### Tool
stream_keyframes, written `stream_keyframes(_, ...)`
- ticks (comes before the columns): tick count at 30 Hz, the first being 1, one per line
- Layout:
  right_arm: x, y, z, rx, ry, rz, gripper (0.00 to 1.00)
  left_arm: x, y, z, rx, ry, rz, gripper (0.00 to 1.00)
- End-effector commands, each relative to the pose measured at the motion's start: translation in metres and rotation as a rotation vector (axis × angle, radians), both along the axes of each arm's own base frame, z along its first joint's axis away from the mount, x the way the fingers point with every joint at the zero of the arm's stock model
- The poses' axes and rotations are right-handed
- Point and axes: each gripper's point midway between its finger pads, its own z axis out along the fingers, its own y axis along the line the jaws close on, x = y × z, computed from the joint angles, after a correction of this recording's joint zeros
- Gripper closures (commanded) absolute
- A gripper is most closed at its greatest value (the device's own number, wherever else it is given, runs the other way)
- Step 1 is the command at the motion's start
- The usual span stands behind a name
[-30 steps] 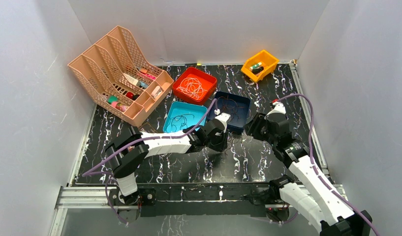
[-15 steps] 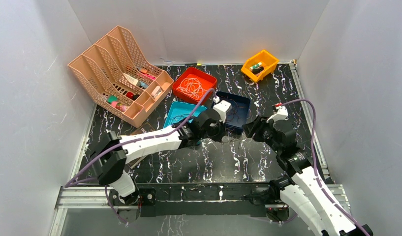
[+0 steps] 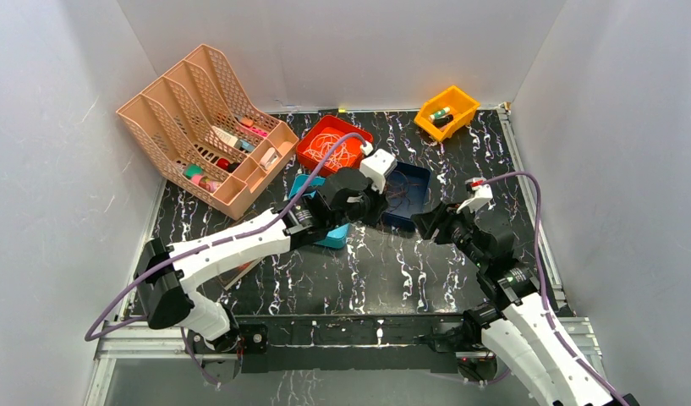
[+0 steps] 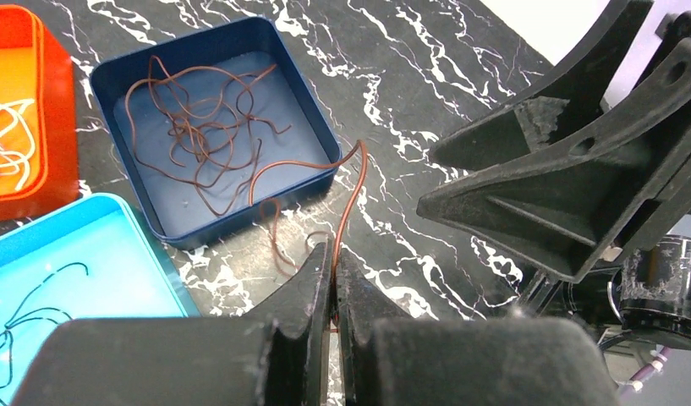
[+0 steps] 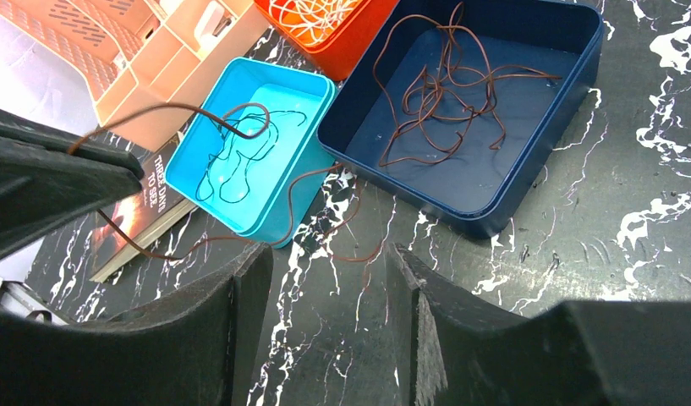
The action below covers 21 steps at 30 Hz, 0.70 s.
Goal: Untangle the cables
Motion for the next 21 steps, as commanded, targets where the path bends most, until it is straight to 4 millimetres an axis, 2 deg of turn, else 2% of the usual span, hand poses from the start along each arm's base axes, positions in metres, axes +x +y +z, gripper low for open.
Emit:
stream_keyframes(1, 0.003, -0.001, 0.026, 0.027, -0.090, -0.010, 0.40, 0.006, 0.008, 0.049, -0.040, -0.090, 0.005, 1.00)
stream_keyframes(5, 0.002, -0.010, 0.030, 0.027, -0.096, -0.053, 0.40, 0.016, 0.006, 0.065, -0.045, -0.133, 0.017, 1.00)
stream_keyframes(14, -0.001, -0.023, 0.033, 0.031, -0.105, -0.122, 0.40, 0.057, 0.000, 0.106, -0.105, -0.199, 0.032, 1.00)
stream_keyframes(21, -0.002, -0.023, 0.030, 0.037, -0.093, -0.123, 0.39, 0.090, -0.013, 0.110, -0.096, -0.227, 0.024, 1.00)
